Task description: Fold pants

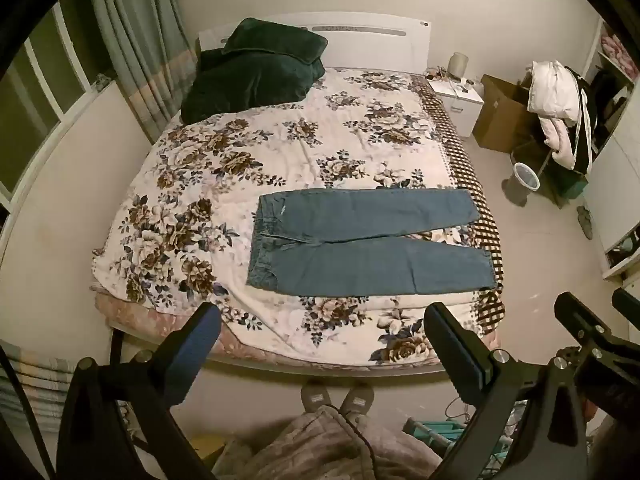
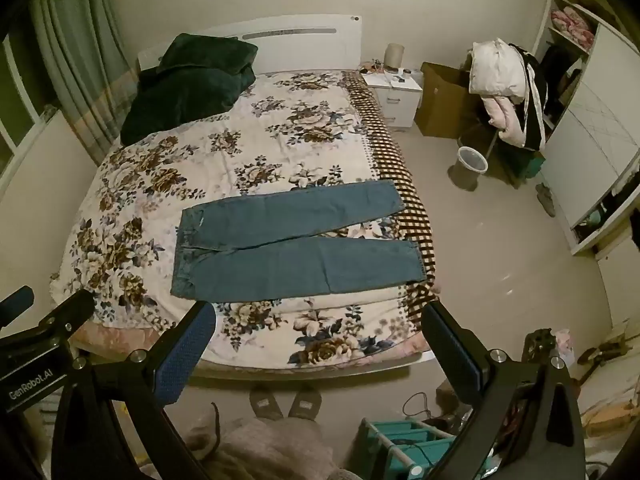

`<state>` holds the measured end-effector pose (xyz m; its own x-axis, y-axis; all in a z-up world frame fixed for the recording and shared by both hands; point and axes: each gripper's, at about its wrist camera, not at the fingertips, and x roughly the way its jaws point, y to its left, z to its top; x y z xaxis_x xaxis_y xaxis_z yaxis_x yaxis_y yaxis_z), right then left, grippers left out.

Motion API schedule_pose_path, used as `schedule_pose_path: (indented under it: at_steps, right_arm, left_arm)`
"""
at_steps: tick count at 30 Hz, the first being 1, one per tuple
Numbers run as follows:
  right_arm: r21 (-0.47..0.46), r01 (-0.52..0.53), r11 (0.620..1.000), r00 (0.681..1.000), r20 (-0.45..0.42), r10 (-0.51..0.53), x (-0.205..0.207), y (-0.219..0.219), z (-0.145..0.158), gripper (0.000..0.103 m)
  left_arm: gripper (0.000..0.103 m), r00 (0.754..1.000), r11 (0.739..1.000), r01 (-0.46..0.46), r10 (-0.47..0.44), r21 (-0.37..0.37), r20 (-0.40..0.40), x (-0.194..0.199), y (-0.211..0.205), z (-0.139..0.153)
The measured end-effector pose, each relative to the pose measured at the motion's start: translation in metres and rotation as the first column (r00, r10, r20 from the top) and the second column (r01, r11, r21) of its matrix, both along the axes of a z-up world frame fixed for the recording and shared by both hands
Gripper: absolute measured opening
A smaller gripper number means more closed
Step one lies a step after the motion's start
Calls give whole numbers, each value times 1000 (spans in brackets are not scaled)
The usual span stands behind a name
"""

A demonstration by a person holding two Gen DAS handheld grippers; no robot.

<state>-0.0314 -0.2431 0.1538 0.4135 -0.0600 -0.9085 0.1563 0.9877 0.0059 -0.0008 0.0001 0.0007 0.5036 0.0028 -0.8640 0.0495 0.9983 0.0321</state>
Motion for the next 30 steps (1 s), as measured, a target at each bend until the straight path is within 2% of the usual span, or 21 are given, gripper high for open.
schedule_pose_path:
  at_steps: [22,30]
  right_arm:
    - [-4,-4,1000,1000,-4,4,-3,5,-3,103]
    - [0,-5,1000,1000,-6,5,-1,6,-4,103]
  left_arm:
    - [103,1000,1000,-2,2,-17,-9,4,4,8]
    - [103,1000,1000,3,-3,-19,-8,8,-10,10]
